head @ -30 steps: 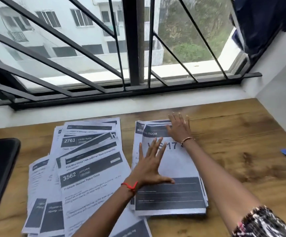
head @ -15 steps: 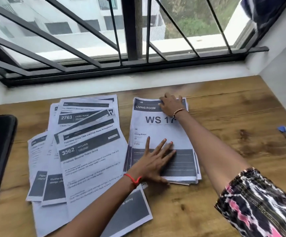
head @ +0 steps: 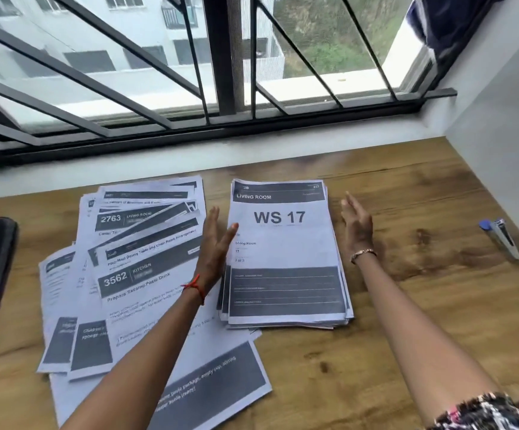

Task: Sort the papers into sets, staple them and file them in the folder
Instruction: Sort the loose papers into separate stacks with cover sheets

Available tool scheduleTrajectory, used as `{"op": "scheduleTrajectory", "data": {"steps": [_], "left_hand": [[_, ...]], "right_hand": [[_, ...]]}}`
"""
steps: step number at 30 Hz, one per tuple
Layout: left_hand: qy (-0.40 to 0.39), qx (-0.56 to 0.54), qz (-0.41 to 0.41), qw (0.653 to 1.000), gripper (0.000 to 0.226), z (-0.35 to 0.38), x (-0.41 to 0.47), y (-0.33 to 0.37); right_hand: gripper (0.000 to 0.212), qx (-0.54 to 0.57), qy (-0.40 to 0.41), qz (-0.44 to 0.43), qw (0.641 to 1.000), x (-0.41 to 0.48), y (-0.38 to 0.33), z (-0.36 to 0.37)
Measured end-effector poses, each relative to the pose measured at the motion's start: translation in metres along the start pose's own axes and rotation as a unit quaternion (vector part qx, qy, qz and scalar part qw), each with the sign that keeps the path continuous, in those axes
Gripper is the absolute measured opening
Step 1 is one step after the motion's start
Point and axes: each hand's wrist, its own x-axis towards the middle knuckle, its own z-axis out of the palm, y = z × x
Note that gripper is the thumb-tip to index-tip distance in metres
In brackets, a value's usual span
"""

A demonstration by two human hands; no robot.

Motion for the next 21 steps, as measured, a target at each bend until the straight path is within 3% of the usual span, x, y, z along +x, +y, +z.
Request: {"op": "scheduleTrajectory", "data": {"steps": [5, 10, 12, 16, 19, 21], "left_hand": [[-0.012, -0.121, -0.022, 0.992, 0.077, 0.012, -0.009, -0.005], [-0.010, -0.156, -0.003, 0.988, 0.035, 0.020, -0.016, 0.006], [0.008, -0.164, -0.015, 0.986, 0.035, 0.018, -0.014, 0.007], [-0.003, -0.136, -0.037, 0.990, 0.051, 0.015, -0.012, -0.001], [-0.008, -0.186, -0.074, 0.980, 0.027, 0.015, -0.011, 0.004], [0.046, -0.188, -0.087, 0.977, 0.029, 0.013, -0.006, 0.008]], "right_hand": [[0.057, 0.027, -0.047, 0.027, 0.998, -0.042, 0.029, -0.016], [0.075, 0.041, -0.088, 0.022, 0.995, -0.063, 0.021, -0.007], [0.080, 0.045, -0.073, 0.031, 0.996, -0.064, 0.020, -0.010], [0.080, -0.049, -0.152, -0.003, 0.987, -0.074, 0.024, -0.005], [0.067, -0.022, -0.104, 0.027, 0.994, -0.065, 0.025, -0.007], [0.058, 0.006, -0.035, 0.047, 0.998, -0.057, 0.024, -0.008]]}}
